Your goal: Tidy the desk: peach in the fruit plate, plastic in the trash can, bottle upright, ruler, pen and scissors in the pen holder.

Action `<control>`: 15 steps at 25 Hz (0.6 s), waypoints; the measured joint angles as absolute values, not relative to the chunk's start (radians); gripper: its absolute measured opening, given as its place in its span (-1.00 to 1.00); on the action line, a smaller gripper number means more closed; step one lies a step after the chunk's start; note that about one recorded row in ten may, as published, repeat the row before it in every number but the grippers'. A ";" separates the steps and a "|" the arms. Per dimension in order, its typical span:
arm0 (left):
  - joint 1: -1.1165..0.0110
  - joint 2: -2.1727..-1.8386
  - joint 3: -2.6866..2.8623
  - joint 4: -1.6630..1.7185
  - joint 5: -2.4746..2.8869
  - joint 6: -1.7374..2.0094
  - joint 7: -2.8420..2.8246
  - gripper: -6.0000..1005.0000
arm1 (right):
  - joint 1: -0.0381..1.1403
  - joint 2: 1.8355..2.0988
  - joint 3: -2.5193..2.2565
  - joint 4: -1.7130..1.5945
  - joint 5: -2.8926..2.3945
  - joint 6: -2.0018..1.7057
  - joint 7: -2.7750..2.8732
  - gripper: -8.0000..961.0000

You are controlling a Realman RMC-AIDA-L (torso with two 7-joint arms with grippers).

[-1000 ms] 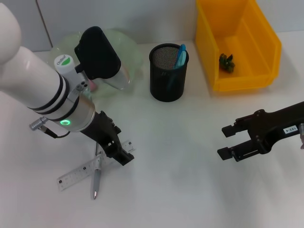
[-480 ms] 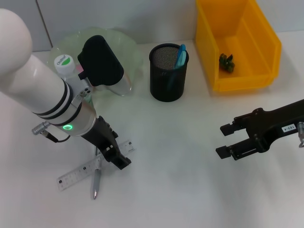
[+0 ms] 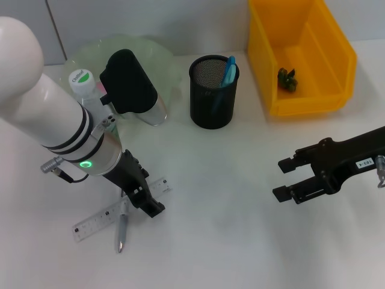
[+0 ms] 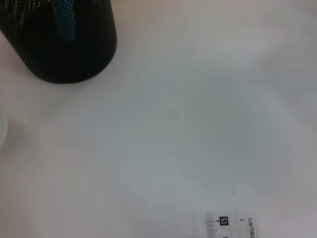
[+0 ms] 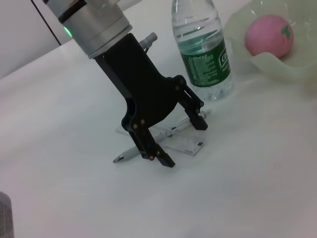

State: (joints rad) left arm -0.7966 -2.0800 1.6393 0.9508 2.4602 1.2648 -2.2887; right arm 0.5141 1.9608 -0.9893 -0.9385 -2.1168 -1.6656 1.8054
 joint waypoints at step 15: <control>-0.791 -2.080 1.678 0.951 2.457 1.230 -2.293 0.23 | 0.515 1.962 -0.990 -0.937 -2.117 -1.664 1.805 0.61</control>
